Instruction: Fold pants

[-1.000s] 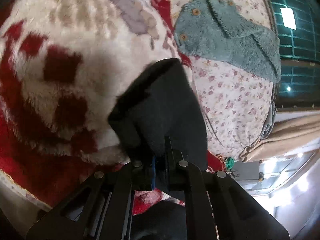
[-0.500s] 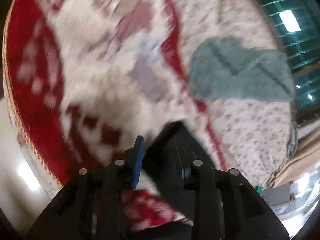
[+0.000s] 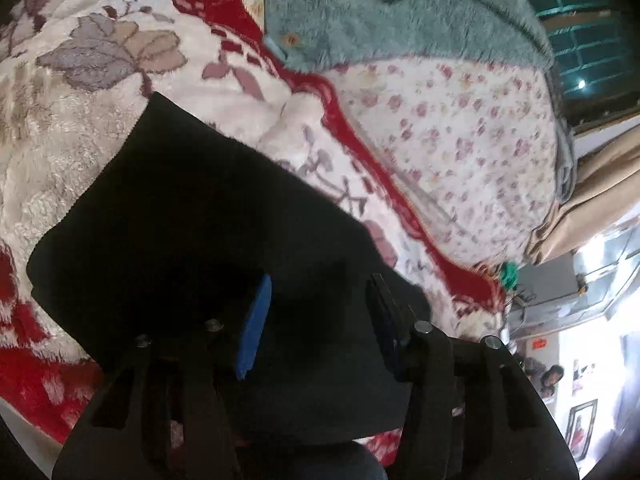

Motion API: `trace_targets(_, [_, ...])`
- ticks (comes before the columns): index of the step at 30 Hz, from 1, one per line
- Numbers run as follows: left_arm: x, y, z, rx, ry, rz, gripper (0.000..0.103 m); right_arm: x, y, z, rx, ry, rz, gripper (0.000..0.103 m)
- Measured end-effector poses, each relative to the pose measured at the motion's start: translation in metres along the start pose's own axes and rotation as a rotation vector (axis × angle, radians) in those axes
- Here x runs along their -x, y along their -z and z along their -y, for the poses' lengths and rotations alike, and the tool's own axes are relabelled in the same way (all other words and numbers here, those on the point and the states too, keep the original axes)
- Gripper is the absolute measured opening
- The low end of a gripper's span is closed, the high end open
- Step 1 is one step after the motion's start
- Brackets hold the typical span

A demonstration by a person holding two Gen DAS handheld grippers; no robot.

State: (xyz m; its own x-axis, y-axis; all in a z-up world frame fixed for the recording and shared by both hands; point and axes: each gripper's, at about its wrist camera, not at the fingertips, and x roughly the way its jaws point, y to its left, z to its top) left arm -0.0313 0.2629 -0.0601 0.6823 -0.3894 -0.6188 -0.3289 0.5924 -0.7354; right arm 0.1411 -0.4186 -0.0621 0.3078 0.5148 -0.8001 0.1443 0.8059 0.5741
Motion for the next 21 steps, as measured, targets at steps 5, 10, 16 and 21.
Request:
trace_targets(5, [-0.001, 0.008, 0.002, 0.002, 0.003, 0.012, 0.049, 0.017, -0.012, -0.002, 0.082, 0.181, 0.044, 0.036])
trace_targets(10, [-0.002, 0.007, 0.004, 0.002, 0.002, 0.012, 0.049, 0.004, -0.002, -0.013, 0.245, 0.216, -0.065, 0.033])
trace_targets(16, [-0.001, 0.007, 0.001, 0.017, 0.014, 0.019, 0.049, 0.014, 0.000, -0.025, 0.321, 0.141, -0.023, 0.002])
trace_targets(21, [0.001, 0.004, -0.004, 0.047, 0.030, 0.035, 0.049, 0.024, -0.013, -0.030, 0.266, 0.132, 0.094, 0.000])
